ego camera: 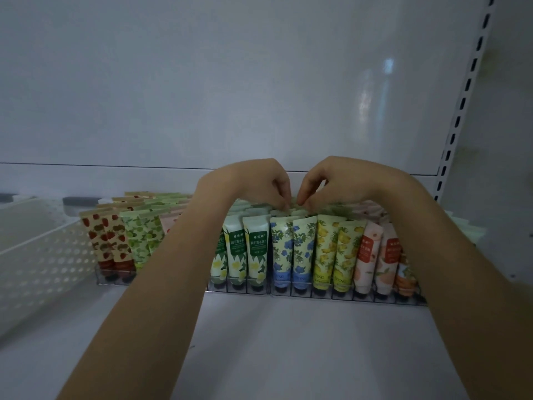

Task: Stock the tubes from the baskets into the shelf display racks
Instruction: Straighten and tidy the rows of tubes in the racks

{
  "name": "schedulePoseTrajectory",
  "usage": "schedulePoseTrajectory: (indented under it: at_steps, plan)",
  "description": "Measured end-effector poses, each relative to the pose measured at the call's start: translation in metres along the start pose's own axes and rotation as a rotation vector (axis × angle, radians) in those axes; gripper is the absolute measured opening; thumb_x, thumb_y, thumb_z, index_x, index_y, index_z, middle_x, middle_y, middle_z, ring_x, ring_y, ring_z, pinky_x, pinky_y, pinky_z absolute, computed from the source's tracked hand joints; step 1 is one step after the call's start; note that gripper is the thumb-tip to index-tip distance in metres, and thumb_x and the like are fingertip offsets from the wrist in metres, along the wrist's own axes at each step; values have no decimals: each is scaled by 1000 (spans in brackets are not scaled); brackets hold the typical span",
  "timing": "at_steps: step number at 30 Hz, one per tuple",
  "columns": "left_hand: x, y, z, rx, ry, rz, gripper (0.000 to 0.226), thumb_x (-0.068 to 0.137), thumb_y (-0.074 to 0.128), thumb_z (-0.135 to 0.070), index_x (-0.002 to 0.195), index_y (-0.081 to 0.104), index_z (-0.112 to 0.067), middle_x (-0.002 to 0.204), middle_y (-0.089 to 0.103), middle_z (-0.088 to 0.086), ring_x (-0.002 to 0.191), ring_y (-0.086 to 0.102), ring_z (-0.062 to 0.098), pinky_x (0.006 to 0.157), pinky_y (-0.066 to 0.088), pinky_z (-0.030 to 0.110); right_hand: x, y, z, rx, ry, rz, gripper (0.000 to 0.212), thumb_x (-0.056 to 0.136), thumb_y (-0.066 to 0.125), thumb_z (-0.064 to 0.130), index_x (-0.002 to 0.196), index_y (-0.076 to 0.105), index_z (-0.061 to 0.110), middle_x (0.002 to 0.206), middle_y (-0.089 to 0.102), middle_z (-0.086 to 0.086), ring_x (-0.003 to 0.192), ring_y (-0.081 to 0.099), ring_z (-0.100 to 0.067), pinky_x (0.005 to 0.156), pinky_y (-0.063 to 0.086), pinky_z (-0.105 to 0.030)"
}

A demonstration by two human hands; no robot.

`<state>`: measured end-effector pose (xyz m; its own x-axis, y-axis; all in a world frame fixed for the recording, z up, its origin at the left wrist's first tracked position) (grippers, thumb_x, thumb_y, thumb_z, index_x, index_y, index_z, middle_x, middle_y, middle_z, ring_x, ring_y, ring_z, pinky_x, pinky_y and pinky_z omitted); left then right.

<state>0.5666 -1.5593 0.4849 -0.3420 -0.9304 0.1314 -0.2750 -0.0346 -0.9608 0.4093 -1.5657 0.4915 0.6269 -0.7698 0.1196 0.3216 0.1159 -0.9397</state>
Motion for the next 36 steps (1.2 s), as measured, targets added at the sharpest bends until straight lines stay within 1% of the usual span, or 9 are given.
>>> schedulePoseTrajectory:
  at_steps: [3,9,15,18,21,27,29,33,36]
  plan:
    - [-4,-7,-2,-41,38,-18,6,80,69,-25,76,65,-28,75,63,-14,63,54,-1,63,39,18,-5,-3,2,2,-15,79,9,79,70,27,77,67,35,85,66,17,71,55,7,66,38,-17]
    - [-10,-9,-10,-71,0,119,9,77,73,-27,82,67,-24,65,62,-20,49,51,-13,58,40,16,-3,4,3,-44,28,141,11,77,72,32,70,64,36,74,60,18,73,52,3,66,36,-19]
    - [-15,-8,-15,-23,-36,151,7,78,72,-25,83,67,-24,72,63,-12,65,53,1,75,42,22,-4,4,2,-29,36,136,10,76,73,32,71,65,35,75,62,18,73,53,2,66,36,-19]
    - [-16,-8,-16,-19,-49,171,6,78,72,-24,82,67,-23,73,64,-7,67,52,9,77,43,27,-9,-5,-1,-20,45,99,9,77,72,29,76,66,35,83,64,14,79,56,-3,69,41,-20]
    - [-15,-8,-17,-24,-55,172,8,77,73,-24,83,68,-22,75,65,-6,73,55,13,81,45,29,-15,-13,-8,-56,95,107,11,77,72,24,76,67,33,78,63,15,76,56,-6,68,44,-21]
    - [-8,-3,-22,-33,36,137,7,80,69,-20,82,66,-26,79,63,-12,50,51,-11,55,38,7,-10,-7,-7,-106,167,138,16,77,72,17,70,64,29,74,61,12,71,53,-6,59,39,-20]
    - [-7,-1,-23,-42,55,144,12,81,64,-16,82,65,-28,82,64,-11,48,50,-13,56,38,9,-9,-6,-7,-117,167,139,17,77,72,17,69,63,29,76,59,11,72,53,-6,59,40,-20]
    - [-4,4,-28,-39,84,124,2,81,67,-24,80,66,-26,84,66,-9,59,54,-8,57,39,7,-11,-7,-4,-131,155,145,16,77,71,19,69,62,29,75,58,12,70,51,-5,59,39,-20]
    - [-1,10,-29,0,89,106,10,79,70,-32,74,64,-26,87,68,-5,78,59,8,70,43,20,-15,-14,-4,-121,129,74,14,78,69,19,71,63,29,70,56,13,64,50,-5,58,38,-20]
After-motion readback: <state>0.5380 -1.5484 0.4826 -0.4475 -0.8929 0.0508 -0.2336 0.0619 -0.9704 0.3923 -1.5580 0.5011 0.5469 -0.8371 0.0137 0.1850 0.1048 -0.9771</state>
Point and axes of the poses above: each hand's wrist, its own x-axis towards the middle knuckle, its own y-axis out of the palm, z = x × y, the point moved 1 cm from there along x, towards the middle knuckle
